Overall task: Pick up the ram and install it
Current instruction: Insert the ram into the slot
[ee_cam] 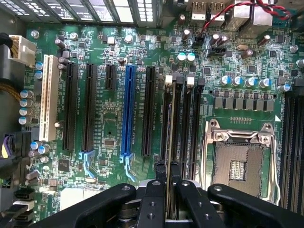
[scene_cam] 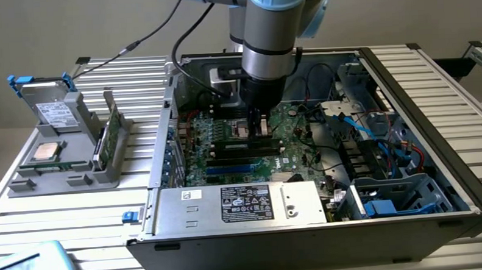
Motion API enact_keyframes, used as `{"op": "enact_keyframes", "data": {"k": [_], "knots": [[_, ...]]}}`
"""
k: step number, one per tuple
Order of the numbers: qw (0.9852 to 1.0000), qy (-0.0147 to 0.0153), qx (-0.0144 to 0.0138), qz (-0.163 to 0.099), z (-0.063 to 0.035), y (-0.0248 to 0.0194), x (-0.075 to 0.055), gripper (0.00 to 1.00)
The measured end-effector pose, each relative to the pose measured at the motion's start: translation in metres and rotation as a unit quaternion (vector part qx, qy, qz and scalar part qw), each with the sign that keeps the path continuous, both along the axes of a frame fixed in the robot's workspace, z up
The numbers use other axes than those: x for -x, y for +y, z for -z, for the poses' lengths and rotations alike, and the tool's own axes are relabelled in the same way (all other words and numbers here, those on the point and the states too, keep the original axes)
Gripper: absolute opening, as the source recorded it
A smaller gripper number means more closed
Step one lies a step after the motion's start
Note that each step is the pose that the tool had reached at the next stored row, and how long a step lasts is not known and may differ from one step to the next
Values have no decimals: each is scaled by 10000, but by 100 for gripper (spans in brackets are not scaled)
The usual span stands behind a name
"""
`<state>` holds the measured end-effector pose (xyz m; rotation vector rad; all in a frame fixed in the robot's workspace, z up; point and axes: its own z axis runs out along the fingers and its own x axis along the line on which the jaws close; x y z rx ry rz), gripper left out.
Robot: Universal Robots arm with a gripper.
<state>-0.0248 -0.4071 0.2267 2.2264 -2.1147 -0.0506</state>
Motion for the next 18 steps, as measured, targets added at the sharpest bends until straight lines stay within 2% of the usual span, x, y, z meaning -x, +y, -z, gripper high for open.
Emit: {"op": "enact_keyframes", "data": {"k": [10, 18], "knots": [[10000, 1, 54, 0, 37, -1, -3, 14], [10000, 0, 62, 1, 63, -1, -6, 14]]}}
